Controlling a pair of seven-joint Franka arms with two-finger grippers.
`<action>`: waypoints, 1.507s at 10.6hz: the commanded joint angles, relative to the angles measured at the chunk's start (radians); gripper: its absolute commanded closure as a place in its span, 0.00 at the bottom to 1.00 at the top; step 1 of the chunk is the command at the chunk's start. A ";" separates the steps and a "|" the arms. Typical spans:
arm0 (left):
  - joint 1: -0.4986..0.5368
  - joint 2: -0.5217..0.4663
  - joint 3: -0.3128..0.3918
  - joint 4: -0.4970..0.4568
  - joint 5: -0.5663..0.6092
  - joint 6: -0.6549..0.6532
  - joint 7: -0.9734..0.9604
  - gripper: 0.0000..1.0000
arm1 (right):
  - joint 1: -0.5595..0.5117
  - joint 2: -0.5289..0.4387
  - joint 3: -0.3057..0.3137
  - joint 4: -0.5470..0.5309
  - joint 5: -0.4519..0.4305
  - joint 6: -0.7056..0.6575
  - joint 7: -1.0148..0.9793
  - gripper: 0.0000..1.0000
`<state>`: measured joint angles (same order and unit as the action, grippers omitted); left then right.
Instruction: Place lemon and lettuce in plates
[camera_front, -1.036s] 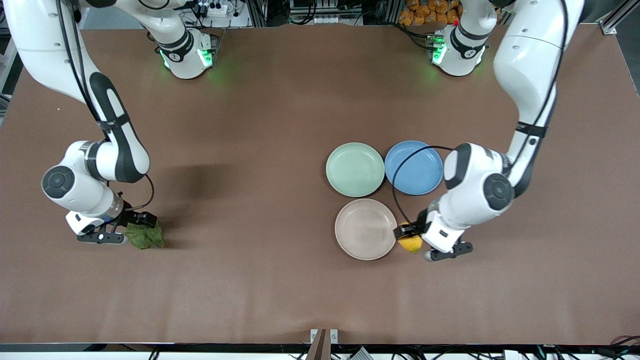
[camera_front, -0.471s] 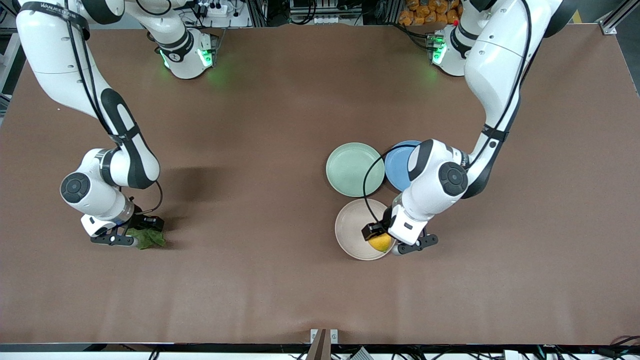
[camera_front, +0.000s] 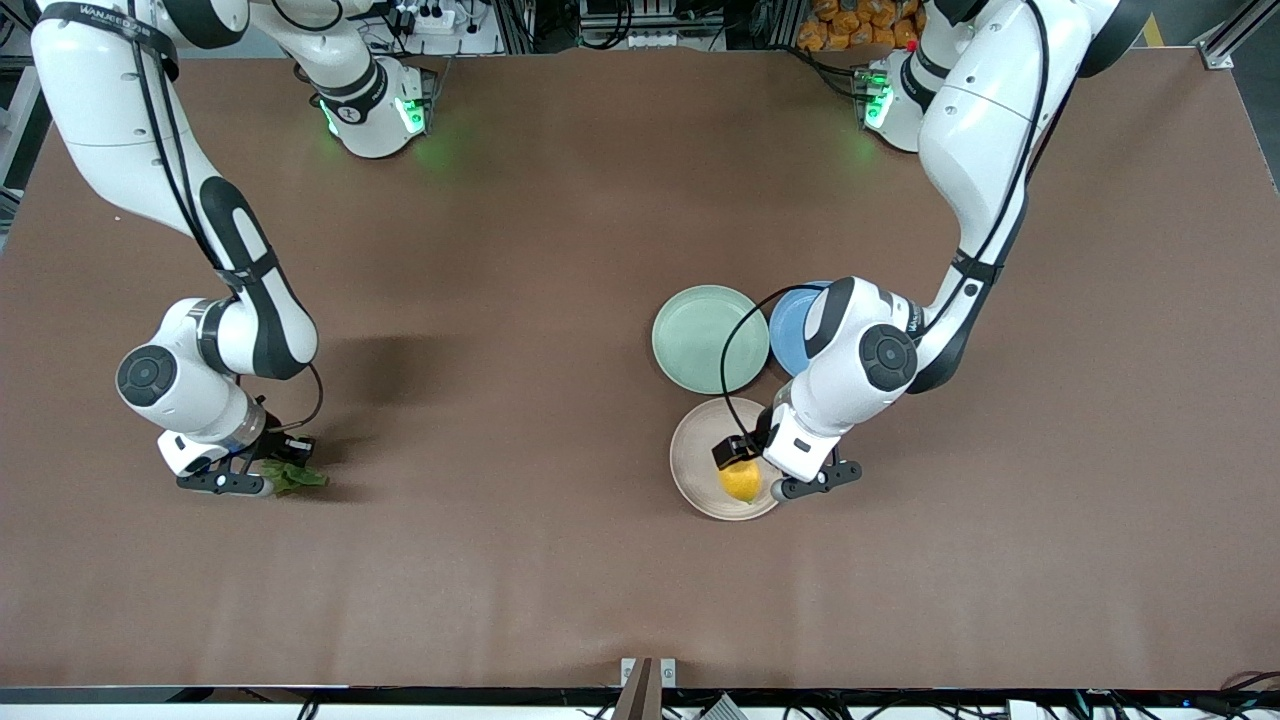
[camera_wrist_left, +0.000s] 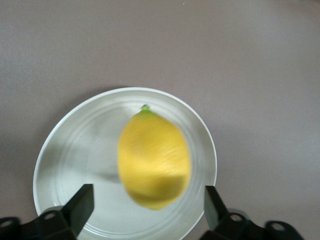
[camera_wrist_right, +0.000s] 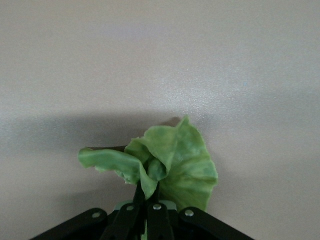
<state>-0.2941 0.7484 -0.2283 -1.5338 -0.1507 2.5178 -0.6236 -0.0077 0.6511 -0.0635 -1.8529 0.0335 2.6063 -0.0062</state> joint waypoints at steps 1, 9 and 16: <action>-0.011 -0.015 0.018 -0.009 0.000 0.010 -0.004 0.00 | -0.002 -0.025 0.011 0.023 0.017 -0.052 -0.008 1.00; 0.044 -0.133 0.153 -0.011 0.144 -0.163 -0.070 0.00 | 0.026 -0.134 0.187 0.205 0.022 -0.459 0.396 1.00; 0.142 -0.254 0.199 -0.037 0.253 -0.353 0.020 0.00 | 0.452 -0.102 0.225 0.296 0.008 -0.404 1.047 1.00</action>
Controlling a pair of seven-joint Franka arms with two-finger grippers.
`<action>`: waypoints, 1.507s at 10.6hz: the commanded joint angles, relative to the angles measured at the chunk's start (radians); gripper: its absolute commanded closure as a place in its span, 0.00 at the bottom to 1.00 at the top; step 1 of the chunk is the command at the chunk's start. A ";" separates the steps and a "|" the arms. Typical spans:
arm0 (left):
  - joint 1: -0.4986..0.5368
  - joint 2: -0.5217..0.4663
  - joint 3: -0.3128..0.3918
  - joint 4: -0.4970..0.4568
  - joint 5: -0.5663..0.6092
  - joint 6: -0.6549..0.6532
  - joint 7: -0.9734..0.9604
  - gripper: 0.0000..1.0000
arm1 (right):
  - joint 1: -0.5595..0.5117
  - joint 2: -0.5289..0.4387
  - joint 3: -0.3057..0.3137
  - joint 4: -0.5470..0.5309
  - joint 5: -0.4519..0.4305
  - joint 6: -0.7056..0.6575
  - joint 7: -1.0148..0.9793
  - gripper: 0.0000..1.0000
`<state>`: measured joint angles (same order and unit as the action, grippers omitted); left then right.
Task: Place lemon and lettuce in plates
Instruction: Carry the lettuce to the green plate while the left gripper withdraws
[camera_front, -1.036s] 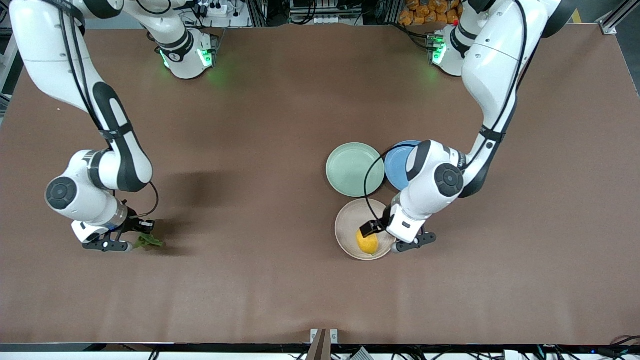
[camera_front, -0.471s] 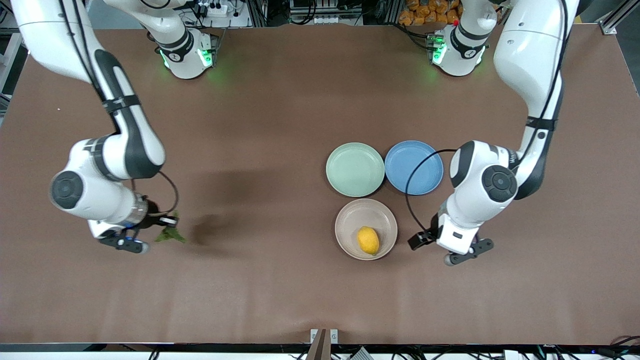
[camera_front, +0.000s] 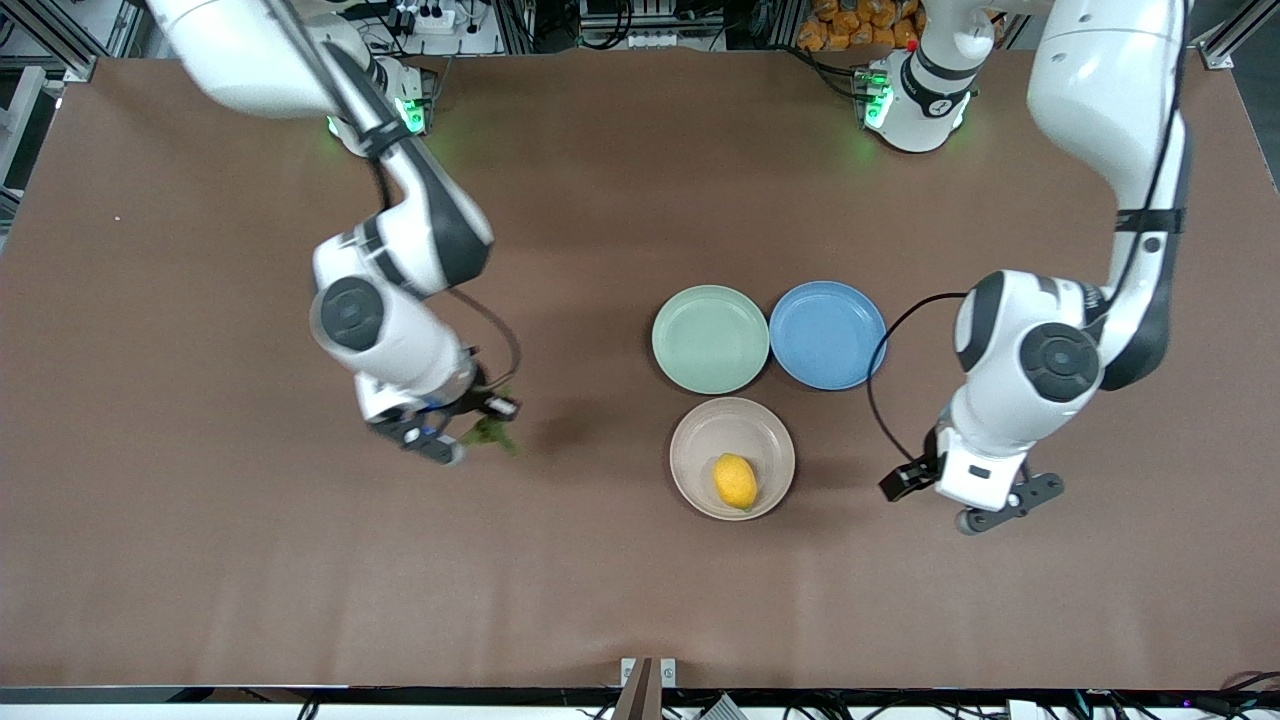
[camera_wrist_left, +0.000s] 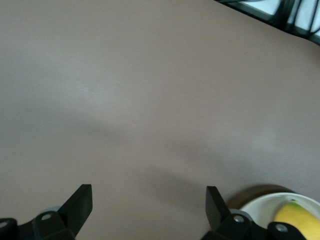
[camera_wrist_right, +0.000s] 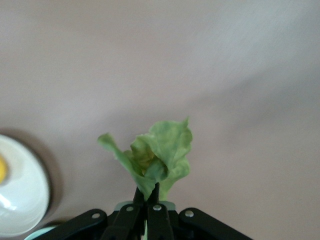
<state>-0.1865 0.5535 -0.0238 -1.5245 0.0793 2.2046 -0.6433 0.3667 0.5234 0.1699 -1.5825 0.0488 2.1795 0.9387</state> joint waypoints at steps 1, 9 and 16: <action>0.076 -0.099 -0.010 -0.098 0.024 -0.049 0.083 0.00 | 0.139 0.032 -0.010 0.032 -0.018 0.057 0.203 1.00; 0.104 -0.553 0.027 -0.595 -0.087 -0.057 0.336 0.00 | 0.411 0.208 -0.016 0.085 -0.286 0.367 0.652 1.00; 0.096 -0.609 0.019 -0.392 -0.134 -0.068 0.520 0.00 | 0.402 0.192 -0.017 0.156 -0.299 0.280 0.638 0.00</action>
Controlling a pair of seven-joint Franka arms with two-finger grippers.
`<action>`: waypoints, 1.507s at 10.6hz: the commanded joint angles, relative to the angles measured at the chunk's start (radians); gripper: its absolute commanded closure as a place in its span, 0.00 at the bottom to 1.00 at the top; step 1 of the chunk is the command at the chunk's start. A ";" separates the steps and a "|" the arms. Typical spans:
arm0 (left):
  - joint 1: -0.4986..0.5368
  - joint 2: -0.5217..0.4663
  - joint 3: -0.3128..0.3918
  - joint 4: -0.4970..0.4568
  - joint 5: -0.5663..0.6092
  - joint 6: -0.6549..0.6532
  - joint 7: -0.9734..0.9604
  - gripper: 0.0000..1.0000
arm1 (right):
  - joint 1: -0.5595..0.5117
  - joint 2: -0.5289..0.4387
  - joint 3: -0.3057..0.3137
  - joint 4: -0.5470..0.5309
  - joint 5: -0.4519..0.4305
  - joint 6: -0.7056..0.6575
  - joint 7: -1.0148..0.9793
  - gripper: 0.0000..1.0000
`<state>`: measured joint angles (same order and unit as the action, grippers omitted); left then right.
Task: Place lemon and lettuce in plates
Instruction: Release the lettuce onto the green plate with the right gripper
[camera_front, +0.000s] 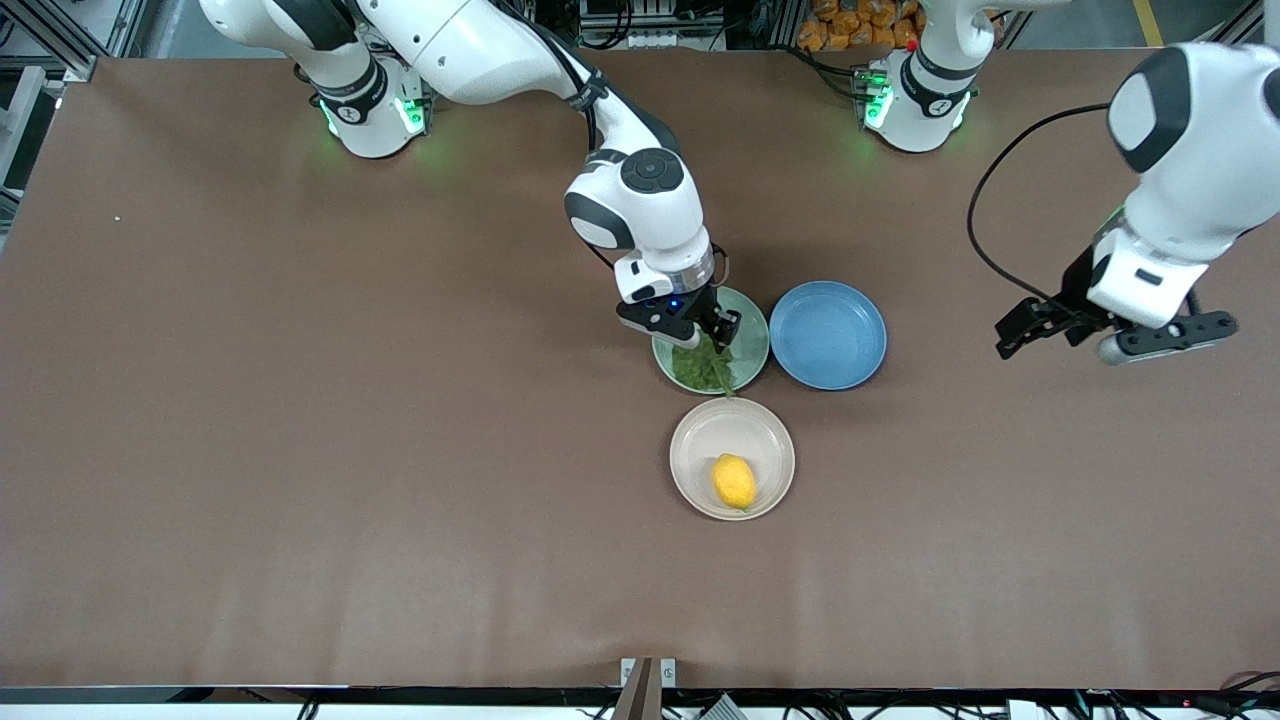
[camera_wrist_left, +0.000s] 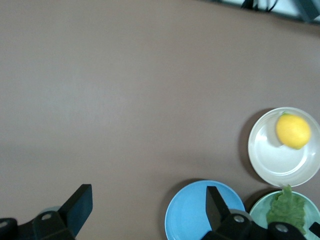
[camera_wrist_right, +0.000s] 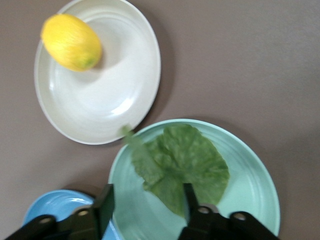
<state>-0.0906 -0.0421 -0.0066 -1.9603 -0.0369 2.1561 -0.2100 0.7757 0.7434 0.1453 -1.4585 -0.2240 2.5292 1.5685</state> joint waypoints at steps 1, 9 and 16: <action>0.003 -0.016 0.002 0.090 -0.017 -0.086 0.101 0.00 | -0.019 -0.092 0.010 0.046 -0.018 -0.186 -0.033 0.00; -0.009 -0.004 -0.039 0.382 0.052 -0.567 0.106 0.00 | -0.304 -0.415 0.010 0.165 0.123 -0.889 -0.834 0.00; 0.003 -0.004 -0.070 0.420 0.077 -0.648 0.138 0.00 | -0.675 -0.648 0.007 0.219 0.268 -1.086 -1.361 0.00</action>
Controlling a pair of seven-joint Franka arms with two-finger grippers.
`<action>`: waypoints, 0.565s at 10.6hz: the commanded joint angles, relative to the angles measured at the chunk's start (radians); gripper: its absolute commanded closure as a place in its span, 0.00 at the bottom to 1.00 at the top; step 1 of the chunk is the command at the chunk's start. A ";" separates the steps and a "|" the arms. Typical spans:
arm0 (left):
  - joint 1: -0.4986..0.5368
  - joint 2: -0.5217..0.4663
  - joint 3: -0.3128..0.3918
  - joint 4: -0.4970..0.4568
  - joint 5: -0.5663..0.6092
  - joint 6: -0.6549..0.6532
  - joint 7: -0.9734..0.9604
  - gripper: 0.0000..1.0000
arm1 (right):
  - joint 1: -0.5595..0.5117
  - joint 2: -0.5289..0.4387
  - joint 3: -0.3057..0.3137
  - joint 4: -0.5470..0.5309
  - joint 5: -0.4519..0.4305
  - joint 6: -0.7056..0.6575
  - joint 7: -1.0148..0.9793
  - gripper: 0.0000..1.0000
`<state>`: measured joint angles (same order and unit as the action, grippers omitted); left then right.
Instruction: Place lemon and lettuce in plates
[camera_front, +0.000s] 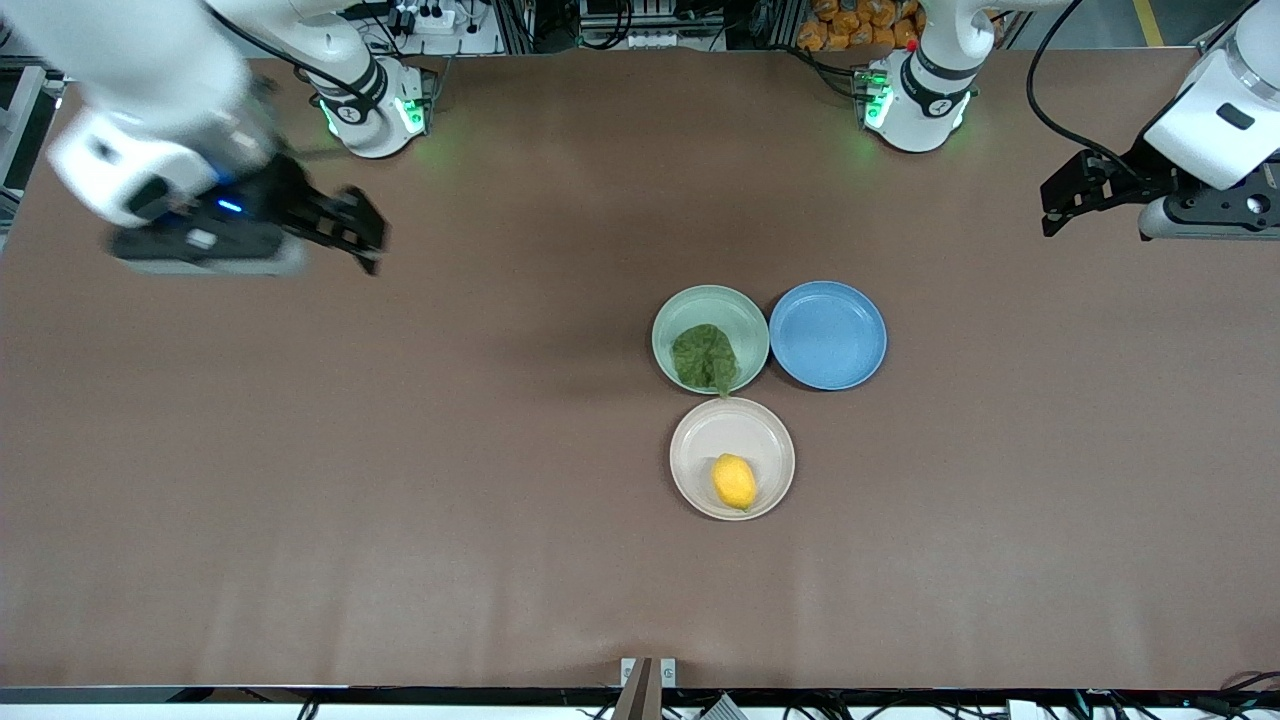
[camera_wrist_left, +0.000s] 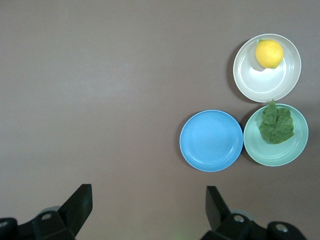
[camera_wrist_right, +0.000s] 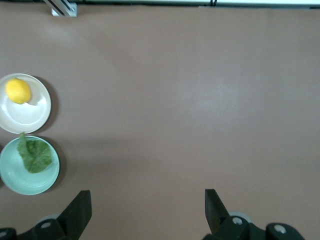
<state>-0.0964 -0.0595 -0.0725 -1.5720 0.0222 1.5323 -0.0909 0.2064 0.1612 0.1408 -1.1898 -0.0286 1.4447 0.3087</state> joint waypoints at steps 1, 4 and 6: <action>0.009 0.013 -0.003 0.032 0.016 -0.024 0.019 0.00 | -0.161 -0.115 0.010 -0.109 0.078 0.003 -0.187 0.00; 0.009 0.021 -0.006 0.029 0.015 -0.026 0.017 0.00 | -0.173 -0.160 -0.088 -0.197 0.075 -0.003 -0.304 0.00; 0.012 0.023 -0.001 0.032 0.013 -0.024 0.017 0.00 | -0.168 -0.173 -0.130 -0.301 0.064 0.043 -0.303 0.00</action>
<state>-0.0914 -0.0495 -0.0720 -1.5695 0.0223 1.5297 -0.0909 0.0281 0.0327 0.0459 -1.3827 0.0276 1.4407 0.0153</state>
